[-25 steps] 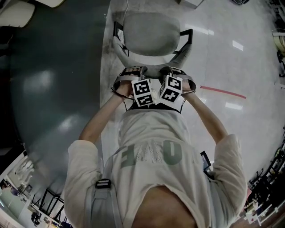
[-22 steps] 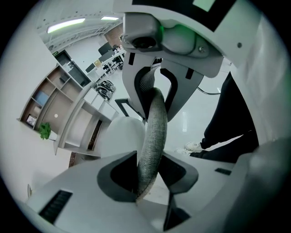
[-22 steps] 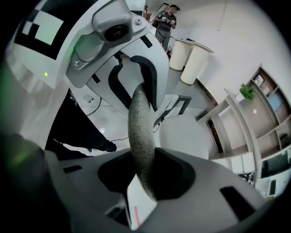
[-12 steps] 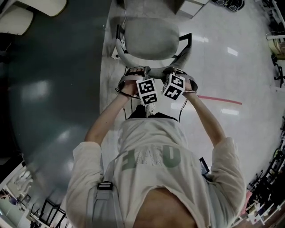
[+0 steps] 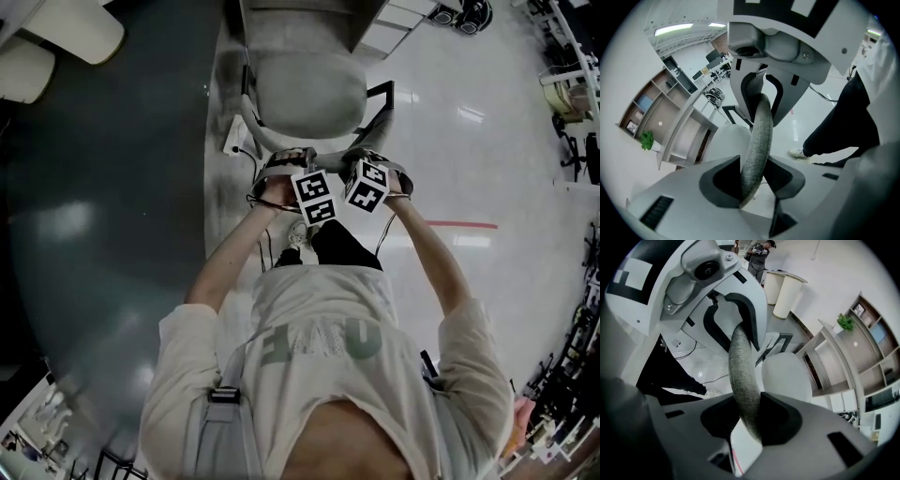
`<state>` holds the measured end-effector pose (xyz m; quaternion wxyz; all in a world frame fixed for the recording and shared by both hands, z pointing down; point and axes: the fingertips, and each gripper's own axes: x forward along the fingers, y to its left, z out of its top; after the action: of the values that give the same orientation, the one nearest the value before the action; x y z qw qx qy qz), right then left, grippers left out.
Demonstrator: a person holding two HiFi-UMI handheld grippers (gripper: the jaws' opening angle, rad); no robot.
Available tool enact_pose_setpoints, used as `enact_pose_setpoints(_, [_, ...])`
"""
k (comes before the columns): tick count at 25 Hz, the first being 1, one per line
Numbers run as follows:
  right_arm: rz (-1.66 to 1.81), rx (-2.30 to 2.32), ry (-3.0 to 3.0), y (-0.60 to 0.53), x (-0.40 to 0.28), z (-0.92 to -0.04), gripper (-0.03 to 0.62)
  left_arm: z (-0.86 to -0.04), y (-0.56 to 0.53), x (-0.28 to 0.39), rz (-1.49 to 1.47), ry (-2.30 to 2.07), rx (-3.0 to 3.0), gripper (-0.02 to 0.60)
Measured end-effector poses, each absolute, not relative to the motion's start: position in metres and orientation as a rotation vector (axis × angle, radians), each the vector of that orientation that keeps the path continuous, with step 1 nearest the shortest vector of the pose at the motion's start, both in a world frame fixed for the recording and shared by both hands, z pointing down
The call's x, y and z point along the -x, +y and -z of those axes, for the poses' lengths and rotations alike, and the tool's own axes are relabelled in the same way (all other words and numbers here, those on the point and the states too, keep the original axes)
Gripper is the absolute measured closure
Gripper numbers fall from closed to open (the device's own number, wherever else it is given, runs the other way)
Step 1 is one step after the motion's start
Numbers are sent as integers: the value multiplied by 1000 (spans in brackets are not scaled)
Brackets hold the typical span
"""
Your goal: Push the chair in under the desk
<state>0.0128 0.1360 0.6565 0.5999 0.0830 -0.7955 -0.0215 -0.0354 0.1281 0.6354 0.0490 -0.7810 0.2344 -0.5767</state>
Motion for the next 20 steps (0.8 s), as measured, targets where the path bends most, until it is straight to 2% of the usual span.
enact_pose_setpoints(20, [145,-85,-1887,-30,-10,-650,487,-630,-38,38,1846,841,2383,422])
